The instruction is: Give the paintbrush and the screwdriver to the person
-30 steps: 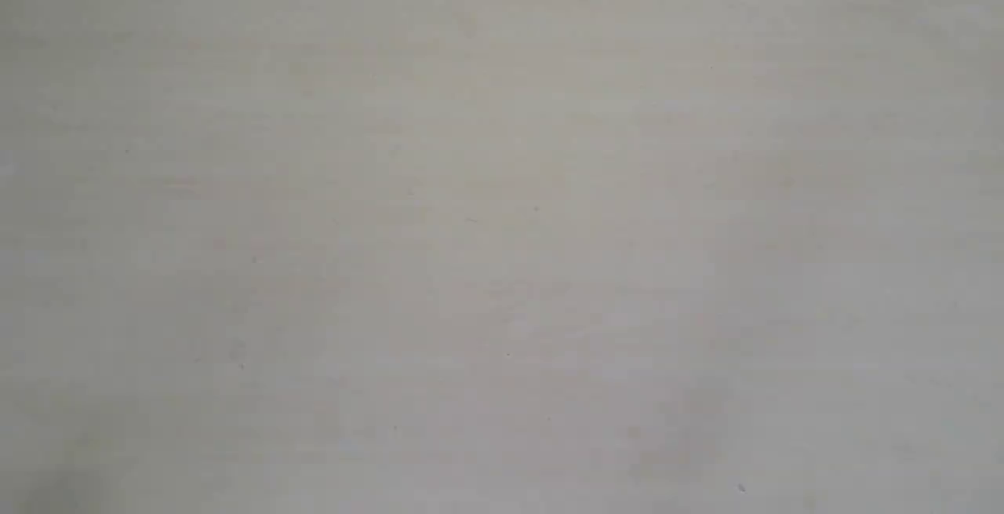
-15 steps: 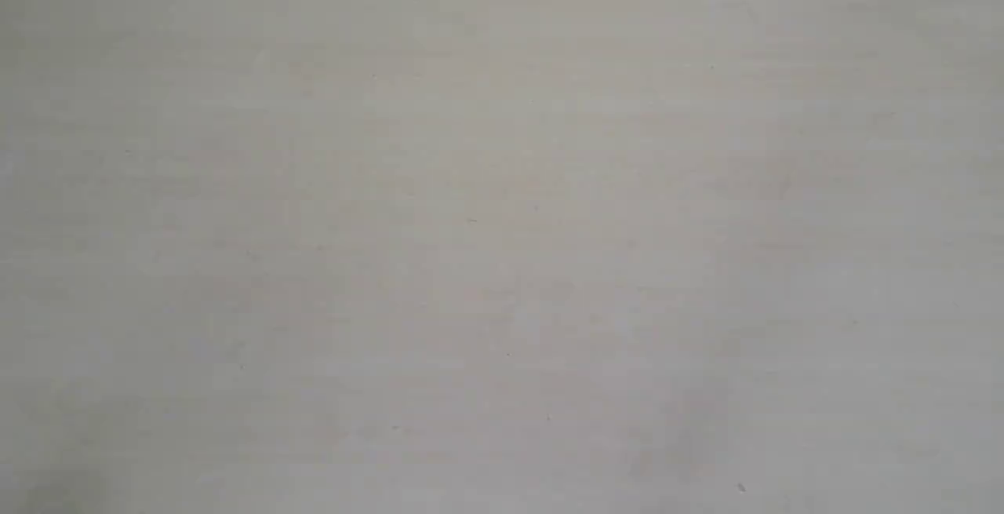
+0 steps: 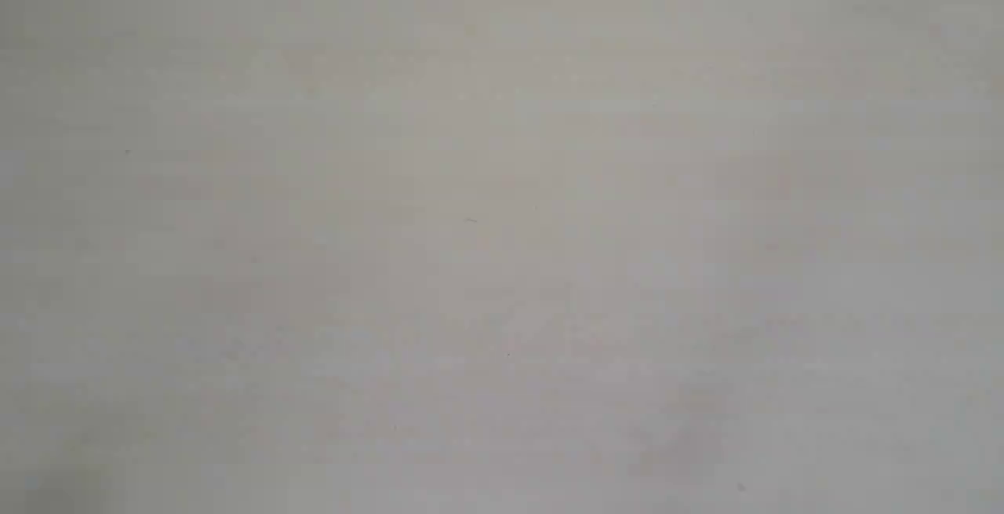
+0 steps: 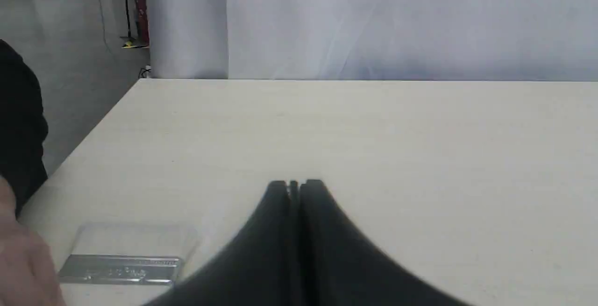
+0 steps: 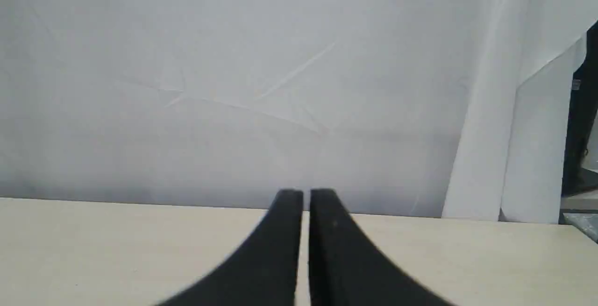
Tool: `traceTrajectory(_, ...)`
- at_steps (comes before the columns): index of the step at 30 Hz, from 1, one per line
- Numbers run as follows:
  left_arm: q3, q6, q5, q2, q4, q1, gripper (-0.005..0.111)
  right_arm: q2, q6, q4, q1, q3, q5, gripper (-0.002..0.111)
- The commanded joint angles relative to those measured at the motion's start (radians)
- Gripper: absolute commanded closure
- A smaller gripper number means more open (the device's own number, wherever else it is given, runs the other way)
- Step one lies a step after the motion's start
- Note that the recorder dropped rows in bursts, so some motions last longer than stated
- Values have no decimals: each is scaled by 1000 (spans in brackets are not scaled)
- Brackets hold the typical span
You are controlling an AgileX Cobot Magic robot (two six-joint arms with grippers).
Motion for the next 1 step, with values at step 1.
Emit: traceTrajectory(1, 2, -2, -10, -2, -4, -6, 107, -1, 3, -7, 2, 3, 2, 104)
